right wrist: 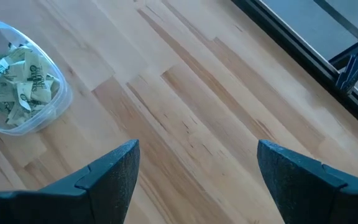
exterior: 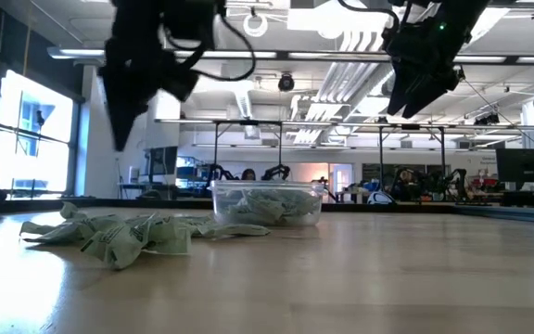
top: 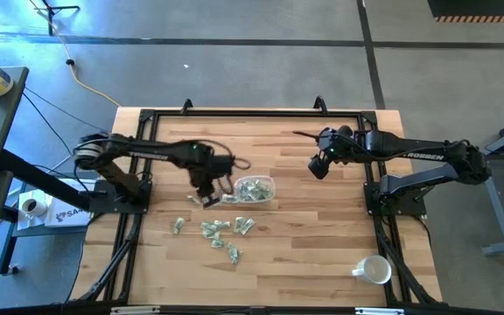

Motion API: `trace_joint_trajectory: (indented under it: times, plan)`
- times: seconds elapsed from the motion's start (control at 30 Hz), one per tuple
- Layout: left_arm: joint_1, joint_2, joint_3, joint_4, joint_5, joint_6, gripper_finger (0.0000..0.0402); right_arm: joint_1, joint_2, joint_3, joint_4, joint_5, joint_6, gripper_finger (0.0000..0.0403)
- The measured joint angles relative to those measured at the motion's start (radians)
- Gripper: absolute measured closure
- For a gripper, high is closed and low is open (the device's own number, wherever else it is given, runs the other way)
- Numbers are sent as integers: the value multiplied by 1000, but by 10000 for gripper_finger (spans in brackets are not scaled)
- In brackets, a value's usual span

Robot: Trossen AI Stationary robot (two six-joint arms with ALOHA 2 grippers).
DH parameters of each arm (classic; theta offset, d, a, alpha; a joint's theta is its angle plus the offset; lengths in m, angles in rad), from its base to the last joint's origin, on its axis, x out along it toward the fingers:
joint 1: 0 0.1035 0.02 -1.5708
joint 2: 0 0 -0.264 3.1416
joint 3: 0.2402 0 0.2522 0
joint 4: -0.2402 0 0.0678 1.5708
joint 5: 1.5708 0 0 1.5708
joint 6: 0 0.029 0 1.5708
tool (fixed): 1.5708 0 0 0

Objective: Pick and place Stevia / Truvia into bins
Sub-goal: Put the stevia packet into the transparent container

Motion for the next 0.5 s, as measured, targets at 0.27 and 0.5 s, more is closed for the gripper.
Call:
trace_joint_trajectory:
  times: [0.27, 0.5]
  plan:
    - [-143, -60, -243, 367, -44, 424, 239, 0, 0, 0, 10, -6, -38, 89]
    - [-118, -44, -306, 548, -129, 652, 238, 0, 0, 0, 9, -40, -4, 89]
